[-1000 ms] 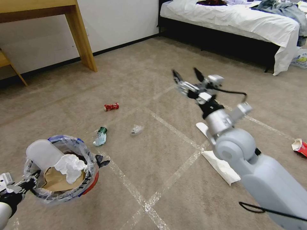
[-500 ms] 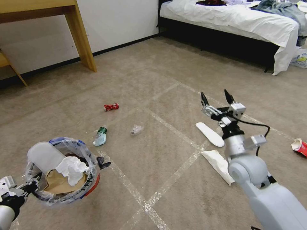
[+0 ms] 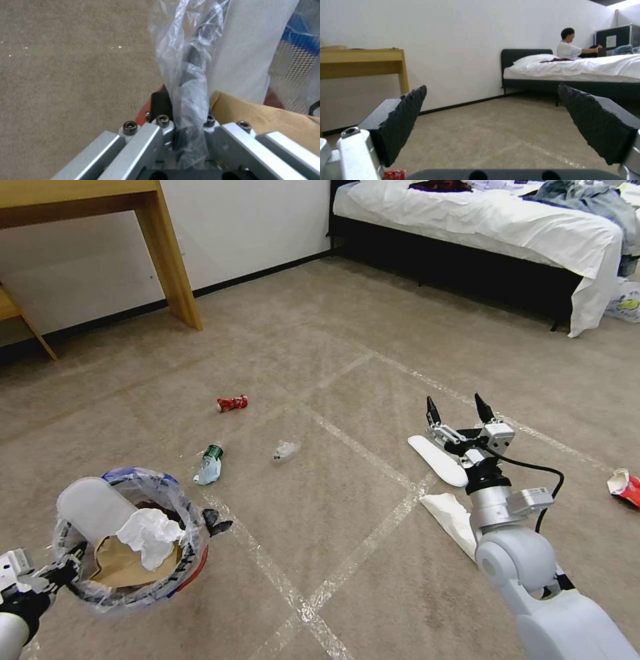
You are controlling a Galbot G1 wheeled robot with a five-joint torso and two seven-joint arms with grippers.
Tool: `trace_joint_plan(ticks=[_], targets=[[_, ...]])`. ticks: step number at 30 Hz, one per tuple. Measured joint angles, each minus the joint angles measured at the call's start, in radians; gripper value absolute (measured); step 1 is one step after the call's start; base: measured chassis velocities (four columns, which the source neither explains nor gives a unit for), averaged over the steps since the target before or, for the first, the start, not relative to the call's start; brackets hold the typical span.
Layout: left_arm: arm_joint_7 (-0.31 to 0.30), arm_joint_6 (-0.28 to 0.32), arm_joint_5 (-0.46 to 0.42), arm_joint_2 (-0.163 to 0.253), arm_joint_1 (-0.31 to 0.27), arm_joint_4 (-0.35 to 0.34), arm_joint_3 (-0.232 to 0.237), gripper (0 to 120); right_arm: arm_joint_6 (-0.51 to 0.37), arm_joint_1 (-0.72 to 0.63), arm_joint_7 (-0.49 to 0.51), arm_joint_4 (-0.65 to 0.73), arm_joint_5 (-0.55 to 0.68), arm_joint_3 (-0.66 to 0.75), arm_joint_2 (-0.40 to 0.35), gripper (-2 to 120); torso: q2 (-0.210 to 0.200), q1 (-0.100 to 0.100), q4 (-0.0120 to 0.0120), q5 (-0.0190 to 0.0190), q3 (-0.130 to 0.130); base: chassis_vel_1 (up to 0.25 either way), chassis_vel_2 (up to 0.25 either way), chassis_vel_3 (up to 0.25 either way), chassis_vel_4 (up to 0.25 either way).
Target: Pick up the trash bin and place the garbage on the floor into it.
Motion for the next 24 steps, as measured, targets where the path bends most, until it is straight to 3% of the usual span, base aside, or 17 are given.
trace_joint_plan(ticks=[13,24], targets=[[0.015,-0.004,0.022,-0.017,-0.008,-0.004,-0.002,1,0.027,-0.004,-0.029,-0.025,-0.008,0.014,0.060,100,0.000,0.000,0.0000,0.0000,0.000,0.000,0.000,0.000,0.000],[0.045,-0.009,0.040,-0.017,-0.012,0.004,-0.003,1,0.026,-0.014,-0.027,-0.026,-0.013,0.017,0.060,100,0.000,0.000,-0.0001,0.0000,0.000,0.000,0.000,0.000,0.000]])
